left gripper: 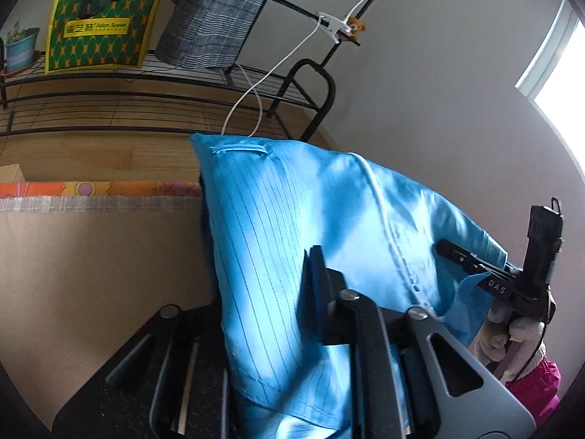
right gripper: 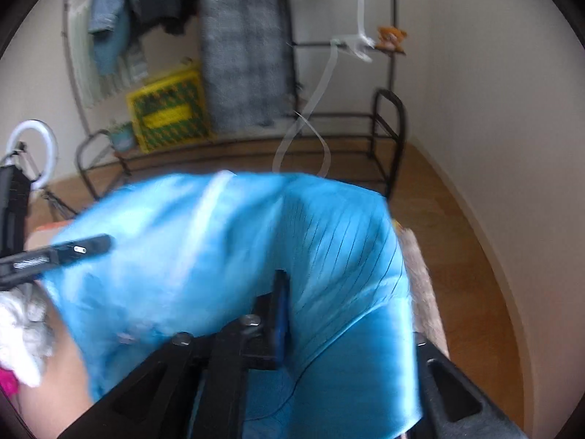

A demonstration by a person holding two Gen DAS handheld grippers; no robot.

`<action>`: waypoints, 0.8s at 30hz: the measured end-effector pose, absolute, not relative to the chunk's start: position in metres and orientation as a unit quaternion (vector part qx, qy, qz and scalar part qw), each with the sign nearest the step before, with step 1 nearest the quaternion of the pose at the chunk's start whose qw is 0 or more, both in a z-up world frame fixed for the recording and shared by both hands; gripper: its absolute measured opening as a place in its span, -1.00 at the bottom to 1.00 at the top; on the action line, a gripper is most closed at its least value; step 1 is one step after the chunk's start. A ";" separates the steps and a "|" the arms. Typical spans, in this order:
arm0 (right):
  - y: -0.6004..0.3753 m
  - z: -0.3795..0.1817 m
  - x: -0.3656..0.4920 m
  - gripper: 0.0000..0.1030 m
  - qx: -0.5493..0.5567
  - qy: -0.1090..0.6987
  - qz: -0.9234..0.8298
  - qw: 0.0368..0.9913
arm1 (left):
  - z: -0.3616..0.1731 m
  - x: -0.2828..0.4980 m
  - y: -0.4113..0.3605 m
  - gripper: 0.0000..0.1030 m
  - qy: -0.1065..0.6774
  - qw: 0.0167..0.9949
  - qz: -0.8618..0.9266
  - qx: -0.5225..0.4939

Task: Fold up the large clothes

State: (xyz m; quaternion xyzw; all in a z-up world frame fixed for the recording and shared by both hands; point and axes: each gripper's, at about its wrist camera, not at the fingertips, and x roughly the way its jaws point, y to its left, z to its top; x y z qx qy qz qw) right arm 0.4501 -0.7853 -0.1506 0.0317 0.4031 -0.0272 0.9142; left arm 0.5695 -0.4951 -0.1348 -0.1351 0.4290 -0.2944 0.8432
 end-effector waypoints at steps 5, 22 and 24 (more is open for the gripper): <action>-0.798 -0.165 0.456 0.00 0.026 0.425 -0.111 0.898 | -0.140 0.567 -0.496 -0.19 0.432 0.854 -0.271 -0.108; -0.784 -0.103 0.402 0.21 0.050 0.382 -0.152 0.910 | -0.058 0.491 -0.454 -0.08 0.365 0.896 -0.249 -0.050; -0.774 -0.079 0.386 0.21 0.054 0.367 -0.146 0.917 | -0.039 0.476 -0.448 -0.08 0.351 0.901 -0.252 -0.045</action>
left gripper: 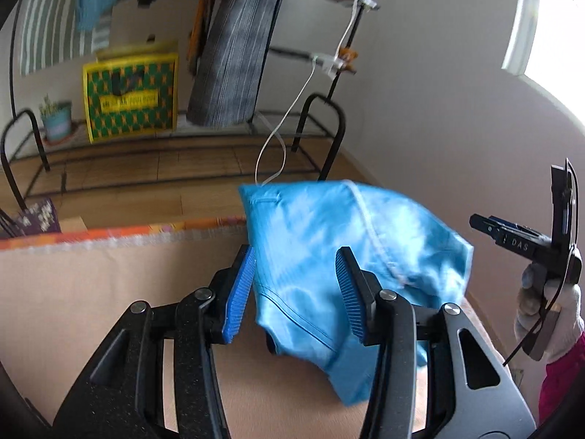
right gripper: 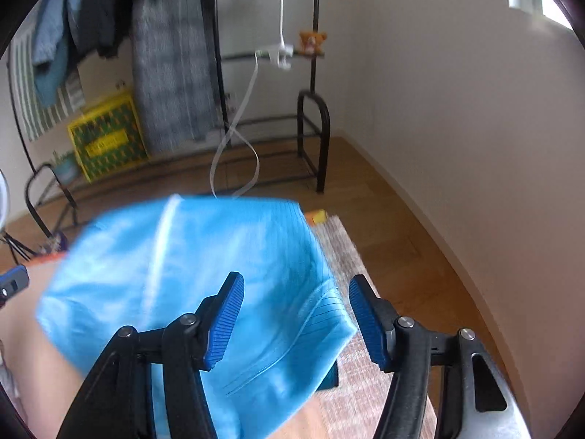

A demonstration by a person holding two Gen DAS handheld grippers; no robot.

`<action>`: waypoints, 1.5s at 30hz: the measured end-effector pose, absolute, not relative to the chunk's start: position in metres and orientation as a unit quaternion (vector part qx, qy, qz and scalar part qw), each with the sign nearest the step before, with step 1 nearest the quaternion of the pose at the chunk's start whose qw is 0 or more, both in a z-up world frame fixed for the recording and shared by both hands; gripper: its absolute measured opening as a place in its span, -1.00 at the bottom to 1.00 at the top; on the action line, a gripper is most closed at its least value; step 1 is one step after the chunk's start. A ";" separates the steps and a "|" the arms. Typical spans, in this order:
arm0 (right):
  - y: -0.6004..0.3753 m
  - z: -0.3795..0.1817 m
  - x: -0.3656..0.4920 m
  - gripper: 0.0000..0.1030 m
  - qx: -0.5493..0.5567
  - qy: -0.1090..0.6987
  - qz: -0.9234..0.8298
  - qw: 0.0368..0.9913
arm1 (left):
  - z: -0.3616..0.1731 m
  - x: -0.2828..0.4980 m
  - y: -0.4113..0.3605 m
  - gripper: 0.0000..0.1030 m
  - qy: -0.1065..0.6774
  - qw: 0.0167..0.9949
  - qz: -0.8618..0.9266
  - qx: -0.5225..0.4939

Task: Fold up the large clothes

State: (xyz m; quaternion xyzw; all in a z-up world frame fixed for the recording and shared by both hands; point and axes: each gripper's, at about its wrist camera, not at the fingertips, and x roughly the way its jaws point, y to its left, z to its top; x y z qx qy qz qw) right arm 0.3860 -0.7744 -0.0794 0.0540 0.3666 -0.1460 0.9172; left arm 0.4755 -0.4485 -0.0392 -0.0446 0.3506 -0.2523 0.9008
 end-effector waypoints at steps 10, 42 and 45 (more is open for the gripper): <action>-0.712 0.028 0.310 0.21 0.051 0.300 -0.116 0.945 | 0.066 0.368 -0.406 -0.08 0.273 0.922 -0.273 -0.029; -0.464 0.199 0.015 0.53 0.008 0.174 -0.077 0.982 | 0.252 0.051 -0.186 0.30 0.090 0.951 -0.294 0.022; -0.452 0.192 0.008 0.72 0.014 0.176 -0.090 0.980 | 0.242 0.045 -0.176 0.36 0.103 0.950 -0.292 0.028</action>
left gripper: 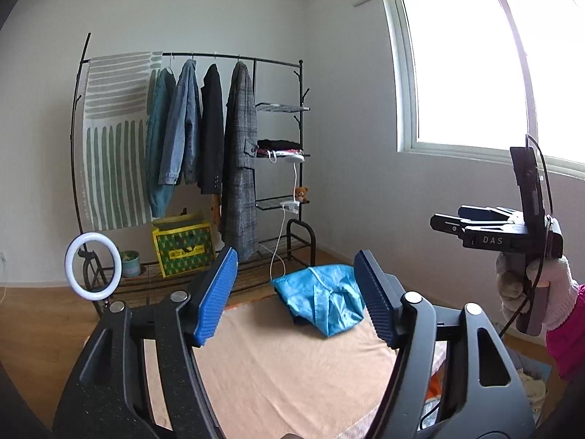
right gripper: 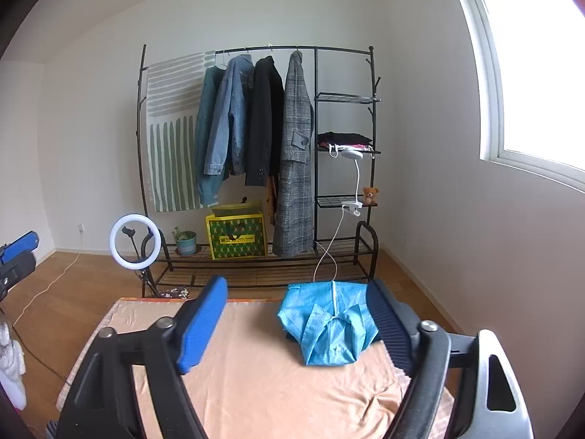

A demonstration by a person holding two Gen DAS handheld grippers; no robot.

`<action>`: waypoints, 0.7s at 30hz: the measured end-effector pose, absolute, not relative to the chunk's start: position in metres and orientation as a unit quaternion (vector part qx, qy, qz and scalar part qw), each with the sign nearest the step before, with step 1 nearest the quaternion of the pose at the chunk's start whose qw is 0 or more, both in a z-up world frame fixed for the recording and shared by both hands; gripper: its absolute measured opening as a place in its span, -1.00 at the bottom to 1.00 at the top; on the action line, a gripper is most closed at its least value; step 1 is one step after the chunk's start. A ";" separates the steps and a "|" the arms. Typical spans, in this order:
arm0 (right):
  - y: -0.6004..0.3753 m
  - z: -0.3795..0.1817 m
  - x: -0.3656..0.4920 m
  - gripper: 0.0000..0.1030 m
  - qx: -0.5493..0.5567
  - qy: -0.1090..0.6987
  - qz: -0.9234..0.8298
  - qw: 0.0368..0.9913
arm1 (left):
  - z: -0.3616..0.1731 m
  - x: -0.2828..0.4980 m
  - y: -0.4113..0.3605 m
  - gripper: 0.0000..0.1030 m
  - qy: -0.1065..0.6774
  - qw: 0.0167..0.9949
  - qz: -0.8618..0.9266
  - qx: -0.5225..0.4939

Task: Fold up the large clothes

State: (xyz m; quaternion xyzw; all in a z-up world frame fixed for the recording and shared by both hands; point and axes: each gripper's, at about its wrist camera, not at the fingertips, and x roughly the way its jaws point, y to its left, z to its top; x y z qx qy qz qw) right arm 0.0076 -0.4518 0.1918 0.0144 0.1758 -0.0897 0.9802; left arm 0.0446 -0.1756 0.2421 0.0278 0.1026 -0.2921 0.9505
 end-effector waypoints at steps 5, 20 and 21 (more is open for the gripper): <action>-0.439 0.174 0.006 0.99 0.018 0.174 -0.110 0.979 | 0.212 0.046 -0.166 0.78 0.130 0.947 -0.293 0.020; -0.424 0.090 0.055 0.99 0.038 0.214 -0.117 0.969 | 0.106 0.096 -0.181 1.00 0.181 0.953 -0.238 0.036; -0.425 0.085 0.059 0.99 0.041 0.216 -0.119 0.968 | 0.102 0.098 -0.182 1.00 0.181 0.954 -0.235 0.036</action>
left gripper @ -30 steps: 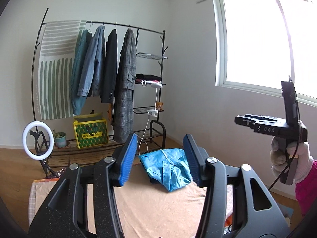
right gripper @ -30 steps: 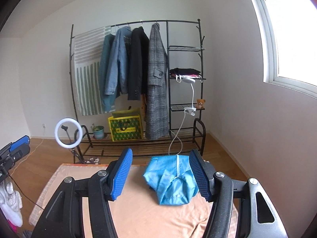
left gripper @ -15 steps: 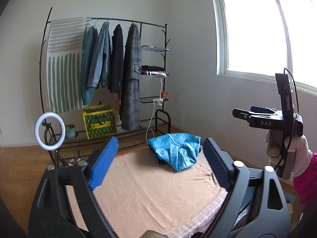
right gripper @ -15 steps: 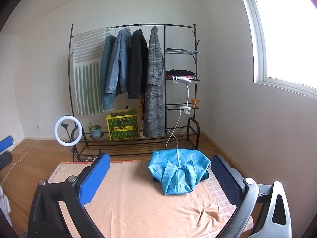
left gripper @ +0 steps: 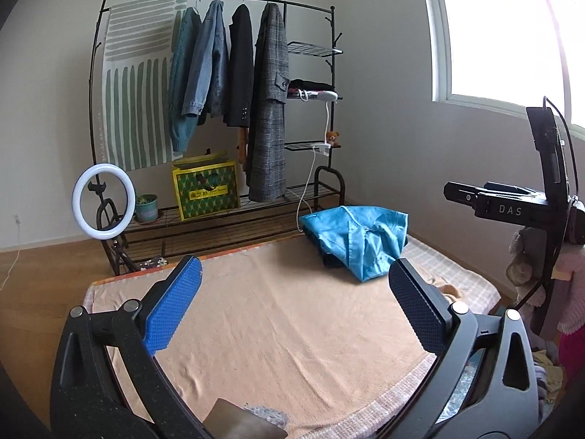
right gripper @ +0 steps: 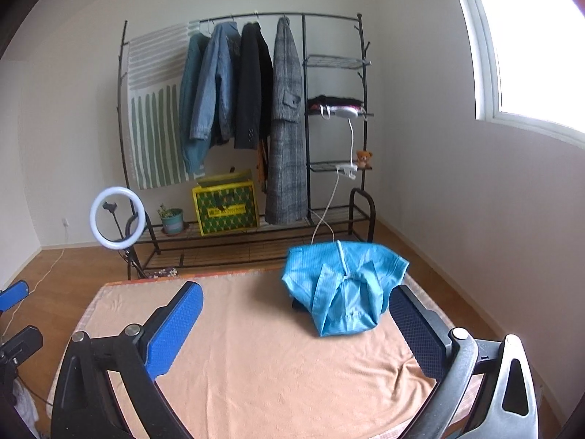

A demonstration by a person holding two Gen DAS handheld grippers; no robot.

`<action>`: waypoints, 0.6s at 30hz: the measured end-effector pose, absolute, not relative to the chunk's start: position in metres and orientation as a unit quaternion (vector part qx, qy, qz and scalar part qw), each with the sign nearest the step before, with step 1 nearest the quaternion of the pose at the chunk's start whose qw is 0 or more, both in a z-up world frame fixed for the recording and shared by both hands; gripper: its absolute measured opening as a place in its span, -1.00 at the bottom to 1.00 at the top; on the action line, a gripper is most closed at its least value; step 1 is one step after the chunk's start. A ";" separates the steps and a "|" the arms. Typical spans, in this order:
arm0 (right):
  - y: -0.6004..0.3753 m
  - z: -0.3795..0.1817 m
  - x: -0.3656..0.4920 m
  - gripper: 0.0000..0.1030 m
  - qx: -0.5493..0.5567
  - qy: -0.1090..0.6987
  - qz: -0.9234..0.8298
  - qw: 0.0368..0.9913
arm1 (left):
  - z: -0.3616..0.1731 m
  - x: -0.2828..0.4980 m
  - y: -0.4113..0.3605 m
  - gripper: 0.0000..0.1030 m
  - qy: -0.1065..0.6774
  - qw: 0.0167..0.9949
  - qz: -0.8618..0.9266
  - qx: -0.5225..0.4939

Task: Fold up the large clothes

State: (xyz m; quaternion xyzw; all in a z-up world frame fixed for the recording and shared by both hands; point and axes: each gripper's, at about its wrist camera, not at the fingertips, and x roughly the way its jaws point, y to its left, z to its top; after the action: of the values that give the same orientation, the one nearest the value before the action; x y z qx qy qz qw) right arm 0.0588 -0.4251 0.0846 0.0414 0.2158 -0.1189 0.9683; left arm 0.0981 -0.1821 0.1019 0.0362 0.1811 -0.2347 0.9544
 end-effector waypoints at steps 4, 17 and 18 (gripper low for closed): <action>-0.426 0.059 0.075 0.99 0.045 0.219 -0.137 0.965 | 0.084 0.110 -0.187 1.00 0.189 0.954 -0.231 0.031; -0.442 -0.002 0.105 0.99 0.050 0.223 -0.184 0.956 | 0.027 0.156 -0.204 1.00 0.245 0.947 -0.205 0.041; -0.444 -0.006 0.108 0.99 0.051 0.227 -0.185 0.955 | 0.023 0.157 -0.206 1.00 0.248 0.946 -0.203 0.045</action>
State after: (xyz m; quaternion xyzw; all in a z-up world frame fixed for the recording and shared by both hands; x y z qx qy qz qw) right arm 0.1077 -0.4436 -0.0061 0.0515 0.2268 -0.1845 0.9549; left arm 0.1575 -0.2056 0.0232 0.0449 0.2477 -0.2032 0.9462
